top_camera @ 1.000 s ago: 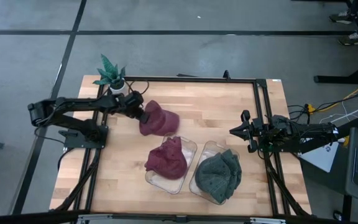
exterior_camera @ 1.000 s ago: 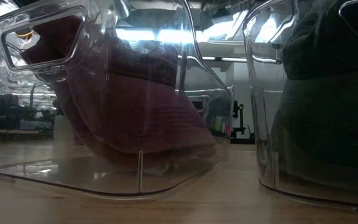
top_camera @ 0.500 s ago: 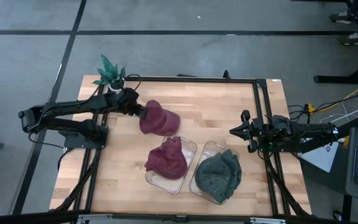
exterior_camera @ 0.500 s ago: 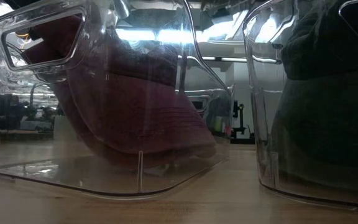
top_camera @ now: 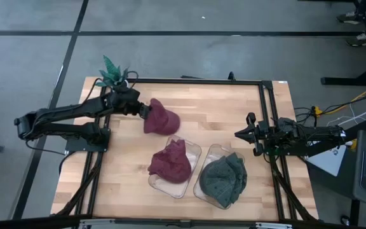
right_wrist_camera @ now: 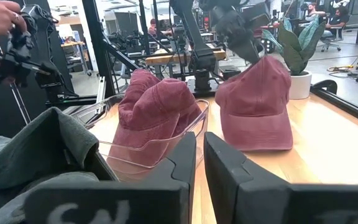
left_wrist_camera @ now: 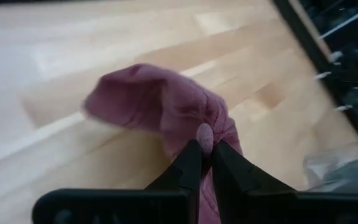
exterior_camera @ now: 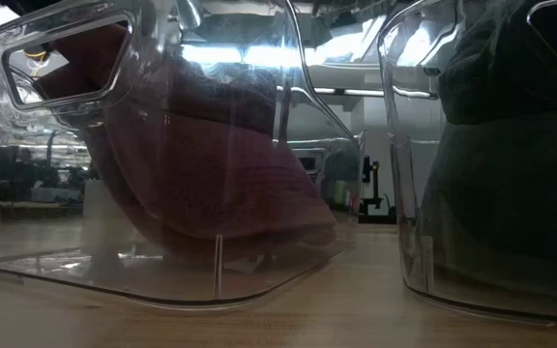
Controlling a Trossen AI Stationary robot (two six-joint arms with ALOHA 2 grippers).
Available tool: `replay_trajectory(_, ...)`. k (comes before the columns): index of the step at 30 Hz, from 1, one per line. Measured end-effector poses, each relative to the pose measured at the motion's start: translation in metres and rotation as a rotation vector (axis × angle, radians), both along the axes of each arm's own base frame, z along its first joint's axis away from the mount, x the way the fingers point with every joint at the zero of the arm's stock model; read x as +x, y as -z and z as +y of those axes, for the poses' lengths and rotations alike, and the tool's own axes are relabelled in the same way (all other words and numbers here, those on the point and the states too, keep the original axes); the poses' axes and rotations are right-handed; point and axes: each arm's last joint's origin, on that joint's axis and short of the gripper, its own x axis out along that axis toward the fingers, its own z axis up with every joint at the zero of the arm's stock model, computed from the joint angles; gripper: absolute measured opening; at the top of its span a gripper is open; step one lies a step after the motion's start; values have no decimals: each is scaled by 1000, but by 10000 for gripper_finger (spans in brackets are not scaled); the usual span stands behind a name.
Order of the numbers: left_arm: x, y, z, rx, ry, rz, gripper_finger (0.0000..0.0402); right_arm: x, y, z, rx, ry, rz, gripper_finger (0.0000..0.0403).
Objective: Pick & Place hat
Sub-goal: Put the red cap into the left transparent bin
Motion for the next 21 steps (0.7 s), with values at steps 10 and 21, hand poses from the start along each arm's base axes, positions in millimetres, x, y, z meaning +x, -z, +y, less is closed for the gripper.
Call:
replay_trajectory(10, -1, -22, -4, 105, 82, -169, 17, 0, 0, 0, 0, 0, -1, 34)
replay_trajectory(21, -3, -66, -6, 276, 186, -238, 17, 0, 0, 0, 0, 0, 0, 34)
